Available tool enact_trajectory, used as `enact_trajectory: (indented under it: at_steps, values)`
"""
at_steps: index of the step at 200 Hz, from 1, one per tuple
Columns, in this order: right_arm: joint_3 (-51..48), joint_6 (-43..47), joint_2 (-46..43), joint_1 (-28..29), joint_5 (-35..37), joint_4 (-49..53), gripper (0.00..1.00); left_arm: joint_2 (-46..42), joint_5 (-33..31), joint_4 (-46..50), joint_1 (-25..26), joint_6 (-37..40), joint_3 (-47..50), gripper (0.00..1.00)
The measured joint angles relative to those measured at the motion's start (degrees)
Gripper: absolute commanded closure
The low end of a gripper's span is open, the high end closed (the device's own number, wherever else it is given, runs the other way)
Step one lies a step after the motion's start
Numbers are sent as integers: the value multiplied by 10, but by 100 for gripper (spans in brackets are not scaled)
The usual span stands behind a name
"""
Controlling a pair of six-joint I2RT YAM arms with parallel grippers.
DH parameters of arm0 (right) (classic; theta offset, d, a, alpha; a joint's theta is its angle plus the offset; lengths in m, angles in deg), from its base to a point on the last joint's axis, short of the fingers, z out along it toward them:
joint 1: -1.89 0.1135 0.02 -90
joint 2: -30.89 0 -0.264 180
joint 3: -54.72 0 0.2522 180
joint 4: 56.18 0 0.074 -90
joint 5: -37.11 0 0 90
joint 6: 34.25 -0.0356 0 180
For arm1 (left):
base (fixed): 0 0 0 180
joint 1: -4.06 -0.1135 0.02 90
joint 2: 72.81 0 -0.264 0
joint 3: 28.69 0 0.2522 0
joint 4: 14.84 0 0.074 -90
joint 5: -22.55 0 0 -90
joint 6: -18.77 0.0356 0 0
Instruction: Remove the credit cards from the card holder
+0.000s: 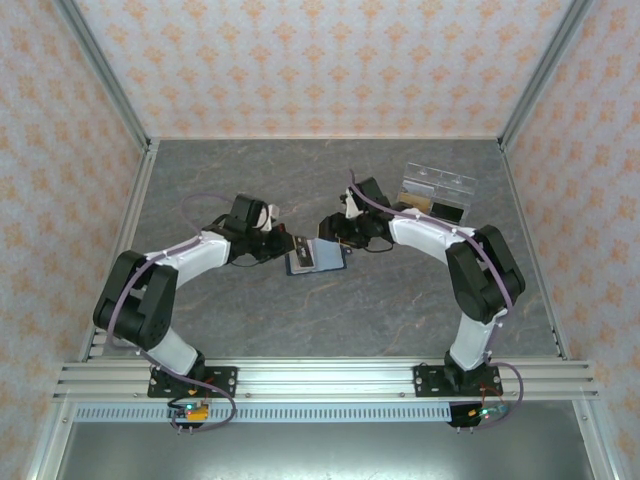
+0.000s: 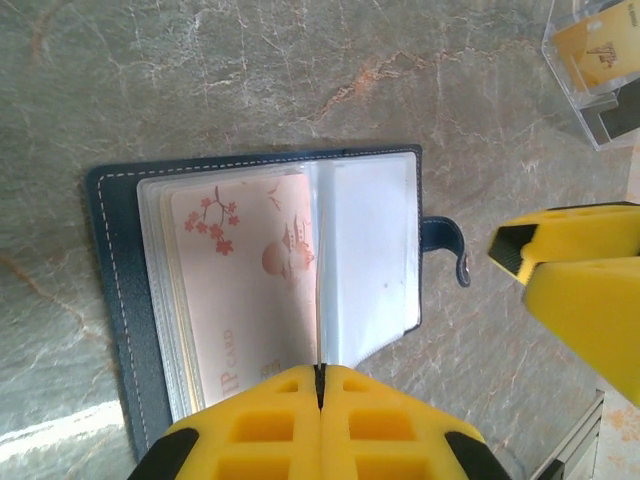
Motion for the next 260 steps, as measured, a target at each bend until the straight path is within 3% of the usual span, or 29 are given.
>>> enact_trajectory:
  at_steps: [85,142,178,260]
  values:
    - [-9,-41,16,-16,-153,-94,20,-29,44,-36,-16,-23,7,100]
    - [-9,-64,42,-38,-227,-144,24,-42,88,-101,-16,-68,7,100]
    - [-9,-77,46,-38,-262,-170,40,-46,103,-128,-16,-87,7,100]
    - [-7,-78,44,-49,-296,-201,90,-46,94,-124,-25,-95,7,99]
